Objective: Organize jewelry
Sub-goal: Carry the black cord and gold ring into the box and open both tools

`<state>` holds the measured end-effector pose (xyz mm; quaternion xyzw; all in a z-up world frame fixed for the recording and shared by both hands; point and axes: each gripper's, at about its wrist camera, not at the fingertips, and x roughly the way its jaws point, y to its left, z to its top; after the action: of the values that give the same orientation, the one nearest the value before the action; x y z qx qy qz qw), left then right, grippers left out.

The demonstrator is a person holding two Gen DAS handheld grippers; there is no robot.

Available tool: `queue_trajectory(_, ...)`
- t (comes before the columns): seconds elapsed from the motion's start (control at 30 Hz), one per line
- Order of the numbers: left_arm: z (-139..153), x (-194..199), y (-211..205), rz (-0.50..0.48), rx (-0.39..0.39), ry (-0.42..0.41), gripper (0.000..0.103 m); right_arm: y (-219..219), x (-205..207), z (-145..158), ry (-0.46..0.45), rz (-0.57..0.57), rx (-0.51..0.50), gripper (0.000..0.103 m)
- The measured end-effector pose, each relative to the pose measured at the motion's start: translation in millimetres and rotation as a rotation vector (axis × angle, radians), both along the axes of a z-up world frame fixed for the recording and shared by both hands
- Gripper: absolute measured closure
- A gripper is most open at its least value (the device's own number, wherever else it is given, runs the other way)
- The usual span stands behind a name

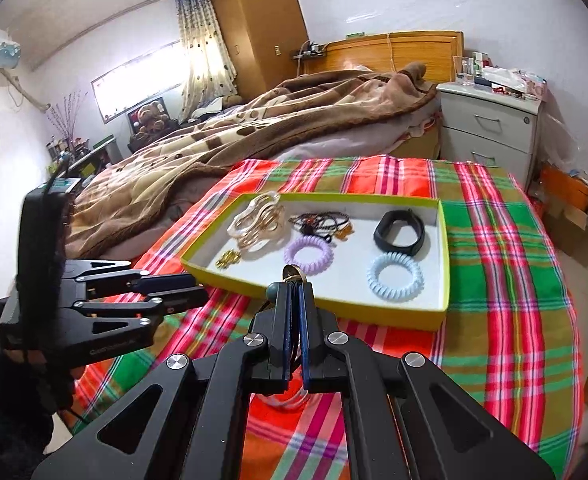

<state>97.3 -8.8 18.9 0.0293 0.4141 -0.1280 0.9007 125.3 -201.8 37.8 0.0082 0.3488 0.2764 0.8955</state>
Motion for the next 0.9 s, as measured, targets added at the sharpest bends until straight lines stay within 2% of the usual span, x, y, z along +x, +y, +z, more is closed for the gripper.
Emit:
queue_trajectory(0.43, 18, 39, -2, -0.003, -0.007, -0.022, 0.080, 7, 63, 8, 0.010, -0.045, -0.015, 0.100)
queue_trajectory(0.9, -7, 70, -13, 0.000, -0.013, 0.034, 0.080, 21, 135, -20, 0.131, -0.031, -0.015, 0.100)
